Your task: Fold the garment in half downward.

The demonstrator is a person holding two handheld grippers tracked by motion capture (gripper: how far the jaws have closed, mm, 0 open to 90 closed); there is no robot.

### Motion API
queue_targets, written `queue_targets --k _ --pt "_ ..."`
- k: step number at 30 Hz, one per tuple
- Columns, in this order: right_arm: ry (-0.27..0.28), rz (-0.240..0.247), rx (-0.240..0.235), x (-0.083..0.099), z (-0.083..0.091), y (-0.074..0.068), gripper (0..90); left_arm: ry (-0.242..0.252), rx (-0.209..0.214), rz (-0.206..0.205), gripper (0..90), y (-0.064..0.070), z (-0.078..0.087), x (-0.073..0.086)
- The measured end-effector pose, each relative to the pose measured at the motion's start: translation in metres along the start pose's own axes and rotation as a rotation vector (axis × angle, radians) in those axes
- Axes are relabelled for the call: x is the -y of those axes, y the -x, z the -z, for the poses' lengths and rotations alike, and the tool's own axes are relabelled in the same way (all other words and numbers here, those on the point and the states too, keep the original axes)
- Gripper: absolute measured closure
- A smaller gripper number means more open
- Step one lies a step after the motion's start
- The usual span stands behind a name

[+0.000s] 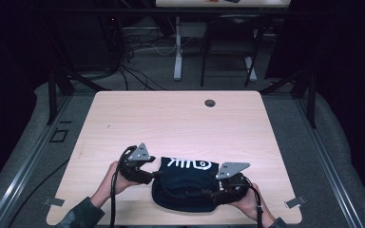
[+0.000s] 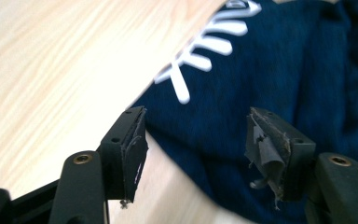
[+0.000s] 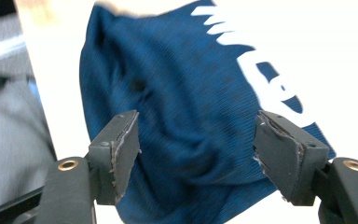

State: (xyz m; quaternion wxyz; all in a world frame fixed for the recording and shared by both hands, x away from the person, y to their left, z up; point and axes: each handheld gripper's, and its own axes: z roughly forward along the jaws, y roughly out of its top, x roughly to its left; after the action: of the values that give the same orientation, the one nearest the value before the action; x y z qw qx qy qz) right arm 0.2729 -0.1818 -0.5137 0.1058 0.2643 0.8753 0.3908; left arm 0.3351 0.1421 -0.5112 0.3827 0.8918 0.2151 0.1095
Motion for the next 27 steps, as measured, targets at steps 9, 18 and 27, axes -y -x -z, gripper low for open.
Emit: queue_targets --k 9,18,27 --pt "-0.057 -0.068 0.082 -0.008 -0.031 0.005 34.3 -0.03 0.06 -0.008 33.1 0.019 -0.035 -0.005" --pt "-0.186 -0.046 0.072 0.012 -0.052 -0.001 27.9 -0.091 0.107 -0.018 32.4 0.03 -0.049 0.019" --pt "-0.199 0.001 0.094 0.018 -0.06 0.001 14.0 -0.103 0.04 -0.044 30.1 0.042 -0.052 0.024"
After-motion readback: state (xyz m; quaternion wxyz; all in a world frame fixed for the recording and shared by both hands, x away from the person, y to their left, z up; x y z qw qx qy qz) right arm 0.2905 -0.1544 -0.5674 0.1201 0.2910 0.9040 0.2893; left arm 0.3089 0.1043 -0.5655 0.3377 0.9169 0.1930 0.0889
